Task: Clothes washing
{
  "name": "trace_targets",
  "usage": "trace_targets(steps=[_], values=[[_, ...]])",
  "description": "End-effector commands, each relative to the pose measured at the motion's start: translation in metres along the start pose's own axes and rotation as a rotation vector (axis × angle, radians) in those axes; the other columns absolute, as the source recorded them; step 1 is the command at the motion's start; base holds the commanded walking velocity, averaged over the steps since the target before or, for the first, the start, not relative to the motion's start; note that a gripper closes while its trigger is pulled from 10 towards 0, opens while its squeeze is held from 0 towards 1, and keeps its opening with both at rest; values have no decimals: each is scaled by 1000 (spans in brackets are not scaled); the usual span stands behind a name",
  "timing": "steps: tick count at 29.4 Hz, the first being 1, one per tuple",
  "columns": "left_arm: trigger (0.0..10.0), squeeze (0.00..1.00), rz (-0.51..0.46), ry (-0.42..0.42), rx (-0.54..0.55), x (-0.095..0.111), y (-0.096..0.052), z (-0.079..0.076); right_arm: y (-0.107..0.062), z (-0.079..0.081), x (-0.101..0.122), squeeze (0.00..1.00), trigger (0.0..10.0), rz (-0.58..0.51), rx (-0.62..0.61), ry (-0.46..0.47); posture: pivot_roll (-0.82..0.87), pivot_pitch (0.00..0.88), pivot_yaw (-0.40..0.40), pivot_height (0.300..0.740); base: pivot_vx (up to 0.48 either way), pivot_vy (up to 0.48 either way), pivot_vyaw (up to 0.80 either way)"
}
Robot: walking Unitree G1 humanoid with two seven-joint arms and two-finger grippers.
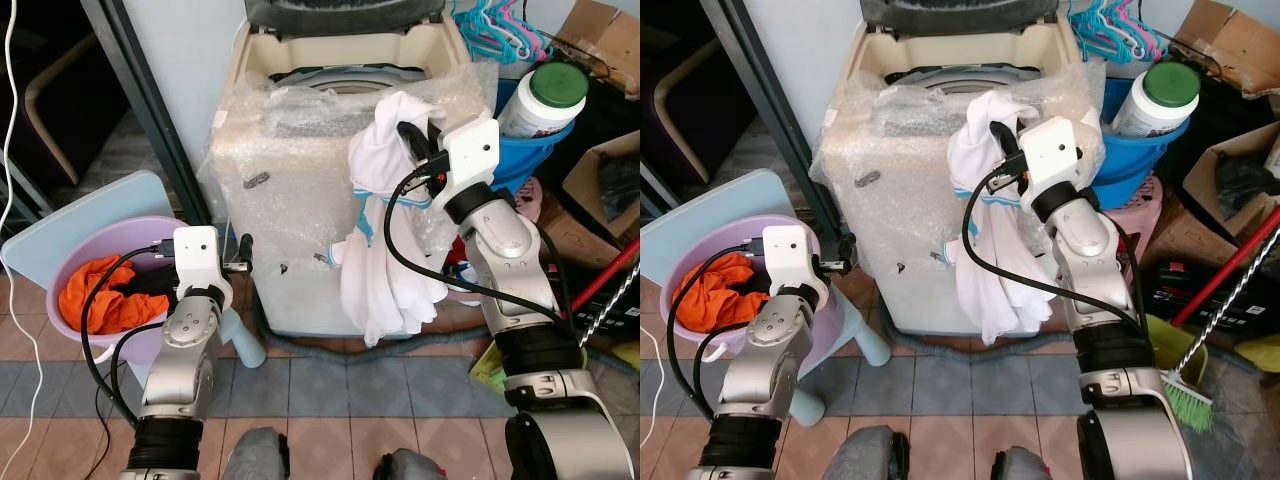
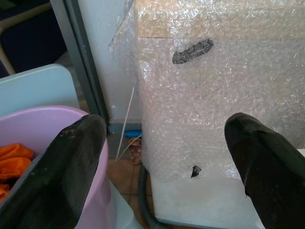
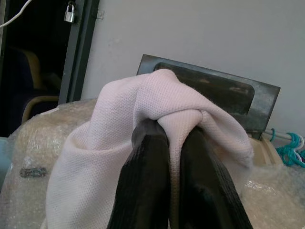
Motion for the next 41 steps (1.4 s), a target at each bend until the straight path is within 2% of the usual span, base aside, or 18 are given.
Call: trace_targets(steps=[1, 6, 8, 10, 13, 18, 20, 23, 27, 30, 41], values=[[10000, 0, 32, -19, 19, -10, -5, 4, 6, 2, 25, 0, 10000, -96, -14, -48, -11, 0, 54, 740, 0, 0, 0], [10000, 0, 46, -18, 28, -22, -14, 2, 9, 4, 39, 0, 10000, -133, -37, -76, -13, 0, 47, 740, 0, 0, 0], [10000, 0, 70, -23, 21, -29, -16, -1, 15, 7, 52, 0, 10000, -152, 44, -141, -18, 1, 27, 740, 242, 0, 0], [10000, 0, 73, -22, 24, -30, -16, 0, 16, 8, 54, 0, 10000, -154, 64, -166, -18, 1, 27, 740, 240, 0, 0], [10000, 0, 113, -54, 70, -39, -18, 8, 37, 0, 74, 0, 10000, -173, 109, -214, -11, 12, 0, 740, 365, 0, 0], [10000, 0, 127, -70, 92, -45, -23, 11, 50, -5, 87, 0, 10000, -195, 97, -221, 4, 18, -6, 740, 396, 0, 0], [10000, 0, 127, -74, 92, -45, -25, 10, 52, -4, 89, 0, 10000, -202, 101, -225, 7, 18, -8, 740, 418, 0, 0], [10000, 0, 122, -79, 87, -44, -27, 9, 53, -5, 91, 0, 10000, -218, 83, -184, 20, 20, -12, 740, 454, 0, 0], [10000, 0, 134, -85, 107, -46, -28, 12, 50, 3, 82, 0, 10000, -206, 103, -169, 19, 22, -5, 740, 444, 0, 0], [10000, 0, 137, -82, 101, -46, -27, 12, 51, 7, 84, 0, 10000, -213, 142, -200, 11, 21, 0, 740, 432, 0, 0], [10000, 0, 136, -91, 82, -44, -24, 6, 58, 8, 92, 0, 10000, -236, 152, -200, 3, 17, 5, 740, 390, 214, 0]])
Point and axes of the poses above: a point about 5 cm out from each wrist's last joint towards the gripper, its own y axis pointing out of the wrist towards the gripper, its own x axis along the axis of the wrist's last joint, z = x × y, the point moved 3 cm from there along y, pointing out of the wrist towards the gripper, and after that the axes turned 11 degrees about y, right-handed, at the moved point
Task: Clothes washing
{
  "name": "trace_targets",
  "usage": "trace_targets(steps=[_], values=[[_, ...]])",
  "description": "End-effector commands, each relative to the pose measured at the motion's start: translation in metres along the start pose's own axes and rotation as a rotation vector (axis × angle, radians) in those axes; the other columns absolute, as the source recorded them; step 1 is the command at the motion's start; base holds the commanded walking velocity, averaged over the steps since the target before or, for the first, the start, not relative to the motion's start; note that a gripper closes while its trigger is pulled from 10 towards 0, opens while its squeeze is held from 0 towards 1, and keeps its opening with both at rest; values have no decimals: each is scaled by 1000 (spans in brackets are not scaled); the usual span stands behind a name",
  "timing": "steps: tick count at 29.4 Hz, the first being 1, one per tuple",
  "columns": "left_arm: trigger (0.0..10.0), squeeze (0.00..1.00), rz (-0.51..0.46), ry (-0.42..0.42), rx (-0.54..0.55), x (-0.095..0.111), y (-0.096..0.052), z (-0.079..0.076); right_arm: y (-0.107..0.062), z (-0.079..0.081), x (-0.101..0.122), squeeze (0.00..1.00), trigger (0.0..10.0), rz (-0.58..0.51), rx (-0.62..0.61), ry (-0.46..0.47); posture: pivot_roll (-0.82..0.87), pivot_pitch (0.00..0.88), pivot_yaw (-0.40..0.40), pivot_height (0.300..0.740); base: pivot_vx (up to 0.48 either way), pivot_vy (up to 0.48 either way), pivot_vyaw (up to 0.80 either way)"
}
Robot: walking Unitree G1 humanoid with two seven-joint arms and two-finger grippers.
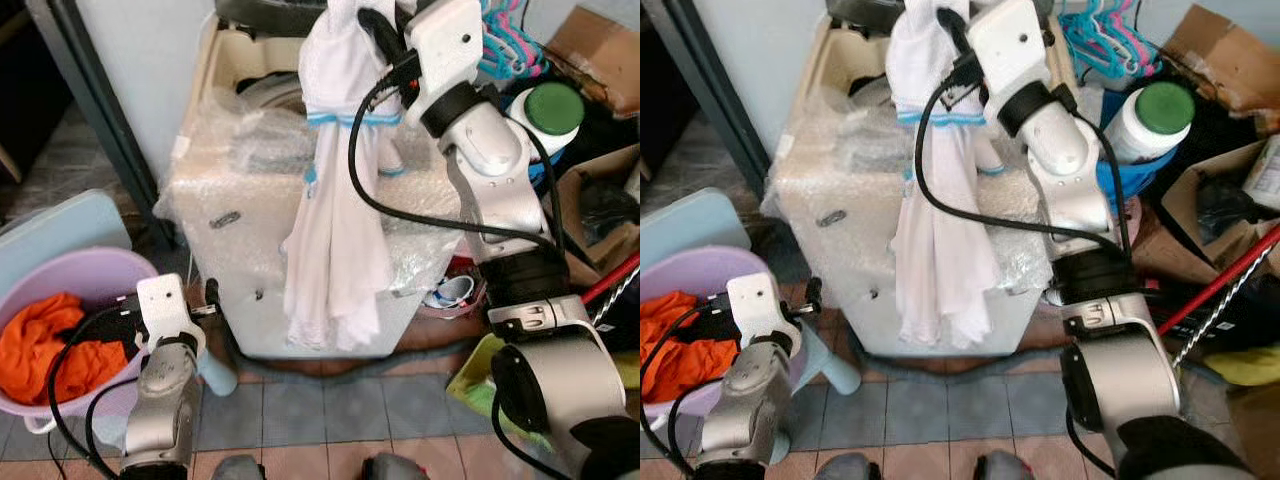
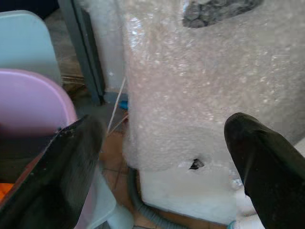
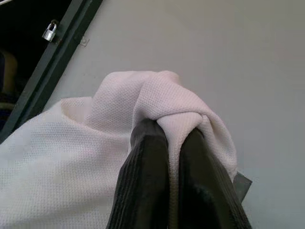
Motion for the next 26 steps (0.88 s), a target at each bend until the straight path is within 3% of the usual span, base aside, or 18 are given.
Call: trace_targets(steps=[1, 6, 10, 15, 16, 17, 18, 20, 22, 23, 26], values=[[10000, 0, 3, -6, -30, -1, -2, -9, 2, -6, 9, 0, 10000, -36, -6, -6, 4, 17, 5, 740, 375, 300, 0], [10000, 0, 16, -19, -16, -2, 0, -7, 8, -3, 10, 0, 10000, -22, 90, -40, 6, 17, 5, 740, 75, 110, 0], [10000, 0, 21, -18, -7, -2, 0, -7, 21, 9, 13, 0, 10000, -5, 255, -89, 9, 14, -5, 740, 0, 0, 0], [10000, 0, 34, -7, 46, -5, -2, -1, 32, 11, 15, 0, 10000, 1, 280, -70, 29, 15, -20, 740, 0, 0, 0], [10000, 0, 41, -6, 62, -6, -3, 2, 34, 10, 13, 0, 10000, 13, 255, -52, 32, 16, -21, 740, 0, 0, 0], [10000, 0, 53, -11, 81, -9, -4, 6, 35, 5, 6, 0, 10000, 37, 176, 35, 47, 16, -33, 740, 0, 0, 0], [10000, 0, 53, -11, 81, -9, -4, 6, 35, 5, 6, 0, 10000, 37, 176, 35, 47, 16, -33, 740, 0, 0, 0], [10000, 0, 61, -19, 97, -12, -6, 10, 29, 2, -8, 0, 10000, 68, 87, 150, 57, 20, -35, 740, 0, 0, 0], [10000, 0, 61, -23, 99, -12, -7, 11, 23, 2, -18, 0, 10000, 93, 55, 146, 58, 22, -30, 740, 0, 0, 0], [10000, 0, 60, -24, 101, -11, -6, 12, 11, 2, -28, 0, 10000, 97, 15, 128, 56, 24, -24, 740, 0, 0, 800], [10000, 0, 50, -20, 98, -6, -3, 11, -4, -1, -39, 0, 10000, 103, -56, 176, 51, 29, -10, 740, 0, 0, 800]])
Point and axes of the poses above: a point about 5 cm out from each wrist's last joint towards the gripper, its own y axis pointing out of the wrist towards the gripper, its own x axis along the axis of the wrist's last joint, z = x × y, the point moved 3 cm from there along y, pointing out of the wrist towards the gripper, and after that the axes turned 11 degrees about y, right-handed, at the moved point
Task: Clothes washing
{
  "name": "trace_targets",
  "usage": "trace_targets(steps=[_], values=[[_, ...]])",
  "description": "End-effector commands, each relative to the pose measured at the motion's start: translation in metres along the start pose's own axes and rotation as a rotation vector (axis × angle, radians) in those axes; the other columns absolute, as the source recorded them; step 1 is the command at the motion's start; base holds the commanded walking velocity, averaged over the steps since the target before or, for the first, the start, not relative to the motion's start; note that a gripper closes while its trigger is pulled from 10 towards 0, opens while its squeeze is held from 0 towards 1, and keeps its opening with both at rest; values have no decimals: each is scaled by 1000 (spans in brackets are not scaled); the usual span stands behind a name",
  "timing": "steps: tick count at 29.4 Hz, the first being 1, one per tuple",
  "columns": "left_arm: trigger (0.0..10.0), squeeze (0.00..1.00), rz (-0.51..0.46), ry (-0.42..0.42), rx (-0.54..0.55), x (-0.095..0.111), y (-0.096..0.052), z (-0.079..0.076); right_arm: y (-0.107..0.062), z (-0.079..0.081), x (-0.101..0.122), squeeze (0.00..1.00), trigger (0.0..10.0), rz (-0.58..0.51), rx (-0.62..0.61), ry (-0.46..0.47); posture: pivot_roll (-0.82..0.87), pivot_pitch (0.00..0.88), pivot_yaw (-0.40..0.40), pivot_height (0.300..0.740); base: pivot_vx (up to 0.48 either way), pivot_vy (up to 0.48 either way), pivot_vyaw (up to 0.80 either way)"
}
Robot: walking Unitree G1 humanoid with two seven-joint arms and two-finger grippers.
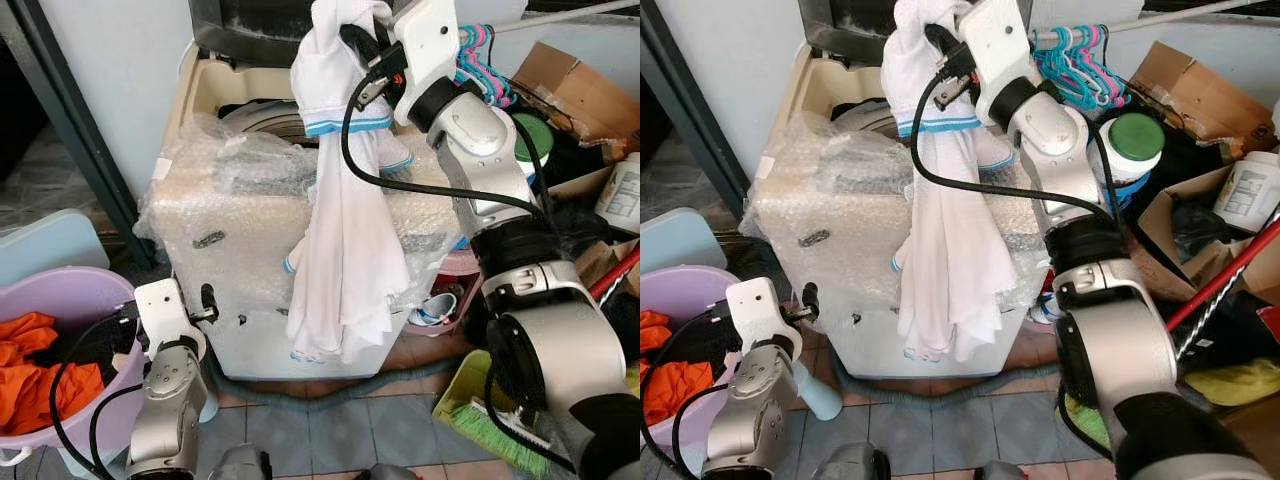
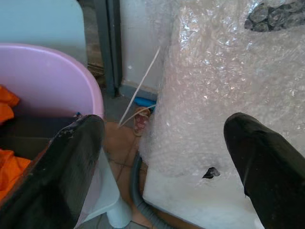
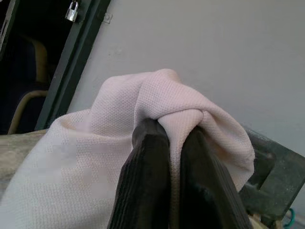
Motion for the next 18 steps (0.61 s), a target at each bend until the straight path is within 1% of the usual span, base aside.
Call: trace_targets(steps=[1, 3, 4, 5, 10, 13, 14, 15, 18], values=[[10000, 0, -18, 0, 2, 9, 3, -1, 0, -4, 14, 0, 10000, -61, -32, 8, 48, 35, -3, 740, 0, 0, 800], [10000, 0, -23, 2, 0, 11, 3, -1, -1, -4, 13, 0, 10000, -64, -36, 11, 48, 35, -3, 740, 0, 0, 800], [10000, 0, -35, 7, -3, 16, 6, -1, -4, -9, 13, 0, 10000, -62, -74, 21, 39, 45, 7, 740, 0, 0, 800], [10000, 0, -40, 7, -4, 18, 7, -1, -5, -11, 13, 0, 10000, -60, -88, 23, 39, 45, 7, 740, 0, 0, 800], [10000, 0, -44, 10, -19, 18, 6, -2, -8, -14, 14, 0, 10000, -54, -107, 20, 33, 48, 4, 740, 0, 0, 800], [10000, 0, -55, -9, -48, 16, 1, -8, -2, -22, 16, 0, 10000, -20, -90, -45, 47, 47, -5, 740, 0, 0, 800], [10000, 0, -57, -11, -54, 17, -2, -11, 3, -28, 20, 0, 10000, -4, -85, -75, 53, 47, -9, 740, 0, 0, 800], [10000, 0, -56, -8, -55, 17, -2, -11, 4, -29, 21, 0, 10000, 1, -83, -85, 53, 47, -9, 740, 0, 0, 800], [10000, 0, -58, -14, -62, 16, -3, -11, 13, -40, 27, 0, 10000, 34, -104, -140, 63, 47, -17, 740, 334, 0, 800]])
Point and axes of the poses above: a point about 5 cm out from each wrist's last joint towards the gripper, its own y axis pointing out of the wrist towards the gripper, its own x axis along the axis of the wrist's last joint, z = x × y, the point moved 3 cm from there along y, pointing out of the wrist towards the gripper, and after that the axes turned 11 degrees about y, right-handed, at the moved point
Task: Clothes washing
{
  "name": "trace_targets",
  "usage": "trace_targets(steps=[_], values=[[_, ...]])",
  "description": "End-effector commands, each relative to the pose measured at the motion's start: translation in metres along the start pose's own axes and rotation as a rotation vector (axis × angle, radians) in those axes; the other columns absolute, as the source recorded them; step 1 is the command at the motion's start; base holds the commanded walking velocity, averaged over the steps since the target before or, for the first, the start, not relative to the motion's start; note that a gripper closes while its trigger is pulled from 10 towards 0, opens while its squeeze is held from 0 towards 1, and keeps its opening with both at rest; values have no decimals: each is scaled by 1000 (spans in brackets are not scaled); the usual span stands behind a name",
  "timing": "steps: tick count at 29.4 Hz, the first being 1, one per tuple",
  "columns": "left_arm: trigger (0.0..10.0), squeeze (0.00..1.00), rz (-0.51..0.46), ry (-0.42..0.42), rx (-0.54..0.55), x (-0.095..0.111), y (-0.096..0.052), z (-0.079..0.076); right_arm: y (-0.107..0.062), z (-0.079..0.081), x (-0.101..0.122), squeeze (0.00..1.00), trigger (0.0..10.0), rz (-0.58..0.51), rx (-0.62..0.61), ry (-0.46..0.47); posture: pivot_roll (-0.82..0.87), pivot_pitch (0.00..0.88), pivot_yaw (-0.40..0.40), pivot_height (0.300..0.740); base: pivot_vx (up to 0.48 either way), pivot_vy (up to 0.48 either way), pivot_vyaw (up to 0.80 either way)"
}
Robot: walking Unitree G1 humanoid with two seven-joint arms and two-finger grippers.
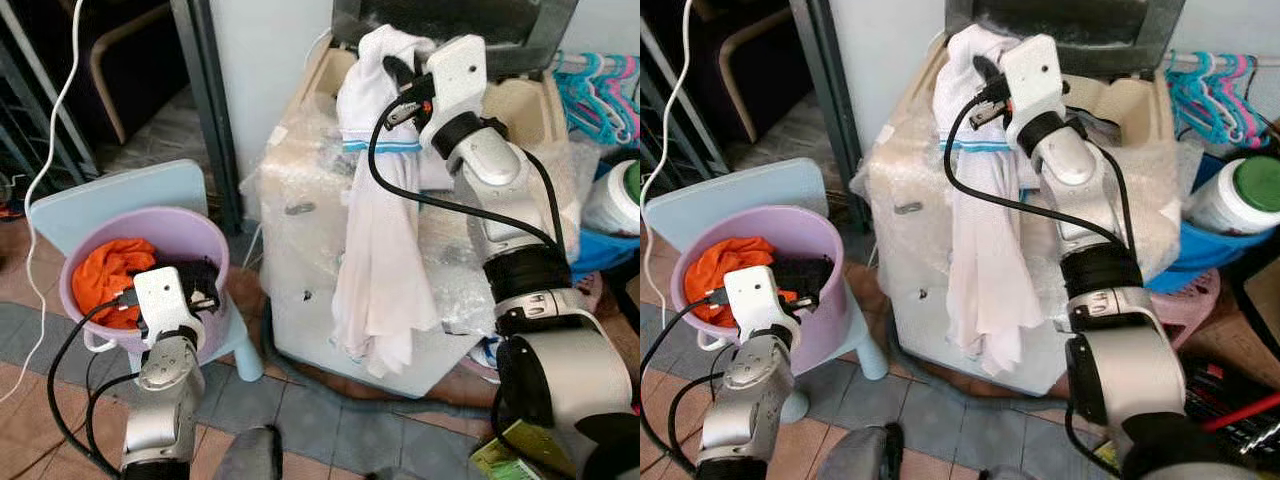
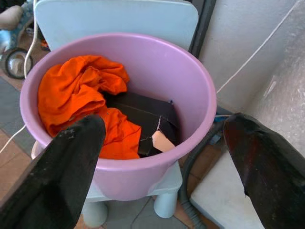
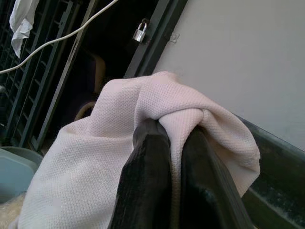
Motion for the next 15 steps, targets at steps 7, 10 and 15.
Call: trace_targets(steps=[7, 10, 15], values=[[10000, 0, 1, -15, -4, 0, -2, 1, 28, -31, 40, 0, 10000, 55, -102, -159, 76, 46, -25, 740, 409, 0, 457], [10000, 0, 3, -16, -6, -1, -3, 0, 31, -44, 50, 0, 10000, 67, -170, -167, 75, 47, -25, 740, 389, 0, 0], [10000, 0, 6, -18, -19, -2, -3, -3, 19, -90, 63, 0, 10000, 104, -449, -103, 78, 50, -29, 740, 346, 0, 0]])
Point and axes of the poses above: a point about 5 cm out from each wrist's last joint towards the gripper, its own y axis pointing out of the wrist towards the gripper, its own x axis along the axis of the wrist's last joint, z = x × y, the point moved 3 cm from there along y, pointing out of the wrist towards the gripper, and after that the axes turned 11 degrees about y, right-handed, at the moved point
